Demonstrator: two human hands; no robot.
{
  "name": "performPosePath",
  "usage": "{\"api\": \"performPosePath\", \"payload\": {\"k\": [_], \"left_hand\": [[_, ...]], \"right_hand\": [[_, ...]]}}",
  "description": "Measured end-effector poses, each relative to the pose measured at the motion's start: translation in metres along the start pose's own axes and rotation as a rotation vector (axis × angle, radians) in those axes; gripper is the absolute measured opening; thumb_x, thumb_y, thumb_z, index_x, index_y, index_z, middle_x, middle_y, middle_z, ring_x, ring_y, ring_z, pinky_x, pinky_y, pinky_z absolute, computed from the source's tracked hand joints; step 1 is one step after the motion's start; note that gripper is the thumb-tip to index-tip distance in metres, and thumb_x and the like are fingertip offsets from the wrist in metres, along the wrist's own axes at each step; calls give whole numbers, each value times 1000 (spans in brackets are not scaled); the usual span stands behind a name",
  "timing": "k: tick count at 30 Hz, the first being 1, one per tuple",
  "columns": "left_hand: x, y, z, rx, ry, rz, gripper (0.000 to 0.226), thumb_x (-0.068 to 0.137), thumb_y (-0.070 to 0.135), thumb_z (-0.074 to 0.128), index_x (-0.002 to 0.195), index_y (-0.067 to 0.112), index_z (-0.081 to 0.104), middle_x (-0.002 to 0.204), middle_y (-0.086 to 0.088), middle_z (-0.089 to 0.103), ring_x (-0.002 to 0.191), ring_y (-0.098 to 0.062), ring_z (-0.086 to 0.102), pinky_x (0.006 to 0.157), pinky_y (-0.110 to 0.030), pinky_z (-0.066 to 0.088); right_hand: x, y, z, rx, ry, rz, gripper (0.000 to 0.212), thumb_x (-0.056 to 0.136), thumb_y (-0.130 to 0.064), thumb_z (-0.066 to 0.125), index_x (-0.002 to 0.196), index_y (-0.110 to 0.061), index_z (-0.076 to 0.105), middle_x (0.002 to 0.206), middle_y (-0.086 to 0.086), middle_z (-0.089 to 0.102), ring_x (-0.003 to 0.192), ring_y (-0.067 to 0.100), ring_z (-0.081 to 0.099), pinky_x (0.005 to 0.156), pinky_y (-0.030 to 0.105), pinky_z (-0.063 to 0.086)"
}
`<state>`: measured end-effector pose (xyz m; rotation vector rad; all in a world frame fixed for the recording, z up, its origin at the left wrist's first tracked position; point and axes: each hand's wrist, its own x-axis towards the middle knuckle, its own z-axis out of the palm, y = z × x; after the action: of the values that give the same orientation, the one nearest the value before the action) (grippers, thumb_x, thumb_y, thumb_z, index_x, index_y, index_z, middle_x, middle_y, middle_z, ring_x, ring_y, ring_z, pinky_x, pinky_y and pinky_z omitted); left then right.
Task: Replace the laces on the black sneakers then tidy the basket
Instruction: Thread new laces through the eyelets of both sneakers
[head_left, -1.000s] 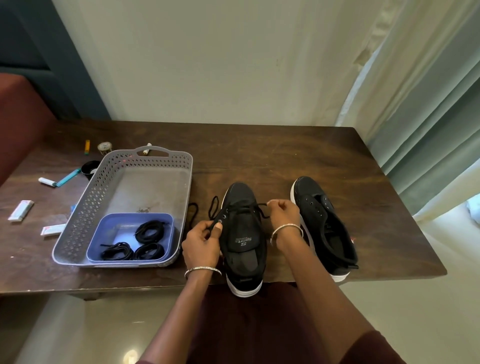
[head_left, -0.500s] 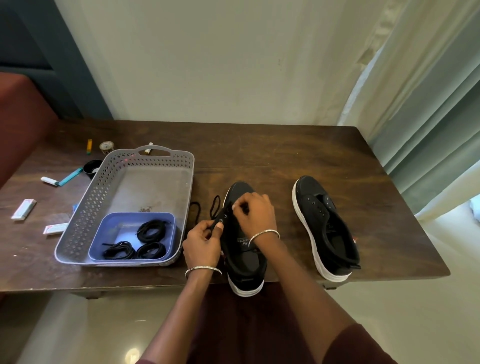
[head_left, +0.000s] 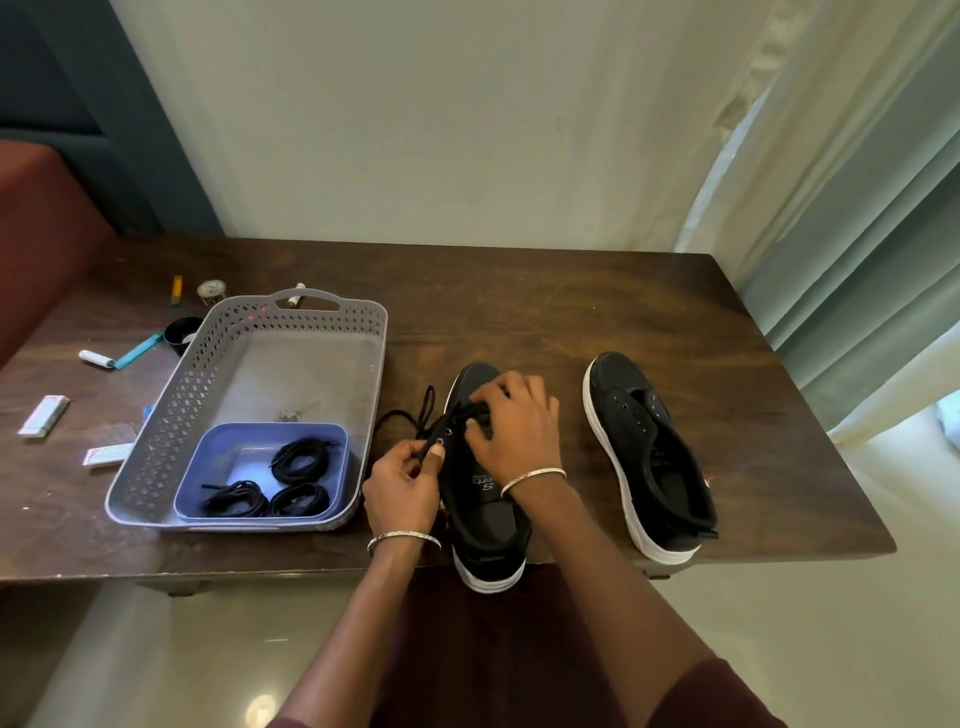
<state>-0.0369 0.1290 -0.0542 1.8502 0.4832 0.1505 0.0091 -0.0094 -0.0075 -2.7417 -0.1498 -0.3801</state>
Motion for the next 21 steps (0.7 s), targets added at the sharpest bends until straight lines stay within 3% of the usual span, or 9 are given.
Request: {"api": "performPosePath", "payload": {"k": [3, 6, 8, 11, 12, 14, 17, 19, 21], "left_hand": [[1, 0, 0, 10, -4, 5, 27, 78, 50, 66, 90, 28, 73, 72, 11, 73, 76, -11, 70, 79, -45, 57], [0, 1, 0, 17, 4, -1, 16, 84, 40, 71, 91, 25, 73, 73, 9, 72, 76, -12, 70, 79, -44, 57], [0, 1, 0, 20, 5, -1, 16, 84, 40, 71, 90, 25, 73, 72, 9, 72, 75, -12, 70, 80, -44, 56], [0, 0, 0, 2, -17, 8, 24, 79, 49, 67, 90, 28, 73, 74, 10, 73, 76, -12, 70, 79, -45, 57], [1, -1, 0, -3, -20, 11, 28, 77, 52, 65, 90, 28, 73, 75, 10, 73, 77, -11, 71, 79, -45, 57], [1, -2, 1, -8, -21, 13, 31, 76, 55, 63, 90, 29, 73, 75, 11, 73, 77, -11, 71, 78, -46, 58], [0, -2, 1, -5, -10, 10, 27, 78, 51, 65, 89, 28, 73, 71, 12, 73, 74, -12, 70, 77, -46, 58], [0, -1, 1, 9, -1, 4, 19, 82, 44, 70, 88, 26, 73, 69, 11, 72, 73, -12, 70, 77, -45, 57], [0, 0, 1, 22, 13, 0, 13, 85, 38, 72, 89, 25, 73, 69, 11, 71, 74, -12, 70, 78, -44, 57]], "right_hand": [[2, -10, 9, -141, -79, -89, 23, 90, -33, 64, 108, -22, 72, 117, -1, 59, 117, 25, 45, 90, 42, 33], [4, -9, 8, 15, -116, 12, 14, 93, -34, 61, 99, -27, 71, 108, -7, 63, 114, 19, 45, 90, 40, 32], [4, -4, 3, 344, -56, 239, 6, 89, -30, 65, 86, -29, 71, 96, -8, 69, 102, 18, 56, 88, 39, 44], [8, 6, -14, 1010, 118, 797, 9, 85, -17, 70, 76, -17, 70, 81, -1, 72, 80, 20, 67, 73, 34, 55], [9, 14, -16, 1131, 121, 950, 11, 85, -14, 68, 75, -15, 68, 78, 1, 71, 75, 19, 65, 65, 30, 53], [8, 27, -20, 1029, 19, 1053, 14, 87, -15, 66, 72, -14, 66, 80, 4, 68, 71, 18, 60, 64, 30, 50], [1, 34, -15, 478, -46, 830, 20, 88, -31, 66, 101, -17, 71, 109, 6, 68, 107, 29, 58, 93, 40, 47], [-2, 20, -19, 220, 17, 559, 34, 89, -37, 64, 119, -20, 64, 123, 4, 59, 119, 30, 47, 95, 42, 41], [-1, 2, -22, 96, 71, 264, 27, 89, -36, 63, 113, -24, 66, 120, 1, 57, 117, 27, 45, 93, 42, 41]]}}
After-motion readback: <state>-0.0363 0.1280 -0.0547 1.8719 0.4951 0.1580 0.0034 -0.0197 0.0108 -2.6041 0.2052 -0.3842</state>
